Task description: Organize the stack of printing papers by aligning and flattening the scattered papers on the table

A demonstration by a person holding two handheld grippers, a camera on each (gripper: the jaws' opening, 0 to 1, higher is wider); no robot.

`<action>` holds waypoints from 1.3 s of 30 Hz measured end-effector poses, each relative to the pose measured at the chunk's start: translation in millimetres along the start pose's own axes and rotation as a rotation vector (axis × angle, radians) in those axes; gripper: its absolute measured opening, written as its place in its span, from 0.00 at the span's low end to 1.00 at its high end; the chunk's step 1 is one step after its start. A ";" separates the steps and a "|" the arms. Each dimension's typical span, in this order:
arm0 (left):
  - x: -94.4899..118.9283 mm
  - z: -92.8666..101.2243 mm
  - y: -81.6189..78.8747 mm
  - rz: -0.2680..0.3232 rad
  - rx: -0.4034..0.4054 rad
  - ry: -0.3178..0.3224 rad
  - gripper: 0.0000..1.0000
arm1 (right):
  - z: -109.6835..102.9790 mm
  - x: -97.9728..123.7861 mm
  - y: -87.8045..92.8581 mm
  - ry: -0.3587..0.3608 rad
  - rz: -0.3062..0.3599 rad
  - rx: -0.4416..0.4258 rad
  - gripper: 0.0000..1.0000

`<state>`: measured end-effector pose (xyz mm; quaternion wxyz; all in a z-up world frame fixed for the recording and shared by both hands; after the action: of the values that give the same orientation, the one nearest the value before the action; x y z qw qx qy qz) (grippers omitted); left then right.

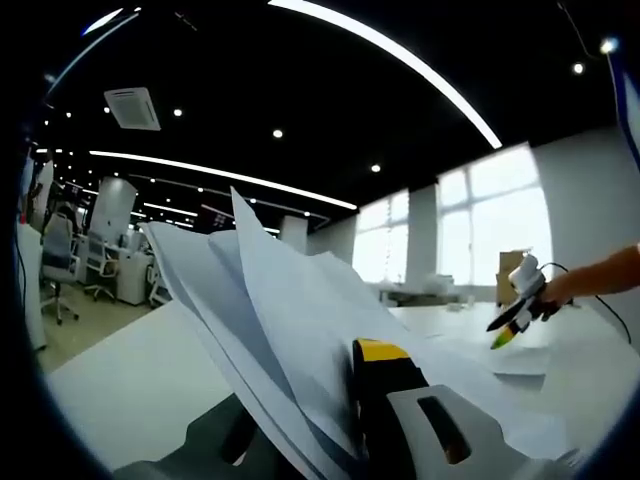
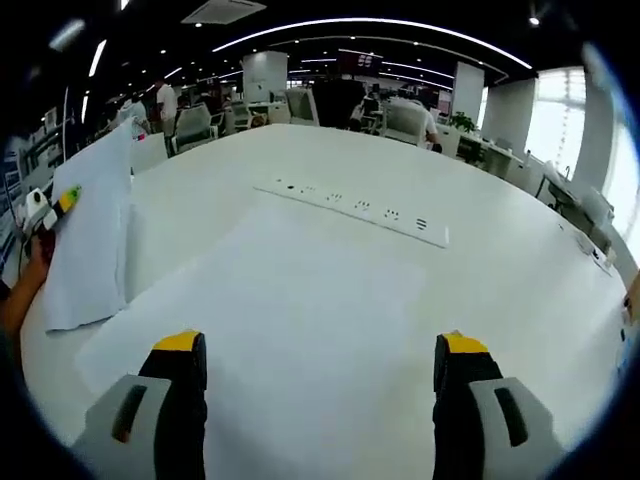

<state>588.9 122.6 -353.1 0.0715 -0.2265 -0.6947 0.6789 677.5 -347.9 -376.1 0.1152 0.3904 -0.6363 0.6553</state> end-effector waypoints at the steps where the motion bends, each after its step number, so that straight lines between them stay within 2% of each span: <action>1: 0.1 0.0 -0.1 0.000 0.000 0.000 0.12 | 0.6 -2.9 1.0 0.000 -0.006 -0.005 0.89; 13: 0.5 0.5 -1.2 -0.001 -0.002 0.001 0.12 | 2.7 -16.1 9.5 0.000 -0.031 -0.044 0.90; 21: 0.4 0.8 -1.5 -0.004 -0.001 0.001 0.12 | 1.9 -11.7 5.9 -0.008 -0.003 -0.043 0.90; 39: -0.7 0.1 -1.0 -0.005 -0.003 0.002 0.12 | 5.2 -12.9 13.2 -0.038 0.052 -0.025 0.90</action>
<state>589.2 122.3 -352.1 0.0736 -0.2256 -0.6962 0.6775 679.4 -350.3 -395.0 0.0908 0.3847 -0.6564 0.6426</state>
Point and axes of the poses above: the point that each gripper's makers call its tool centre point, and the gripper's own axes: x roughly backward along the fingers, z roughly to its right, y roughly out of its underside, the point moved 8 cm from there along x, roughly backward along the fingers, and after that the axes turned 11 degrees about -x, right-handed, at the moved point
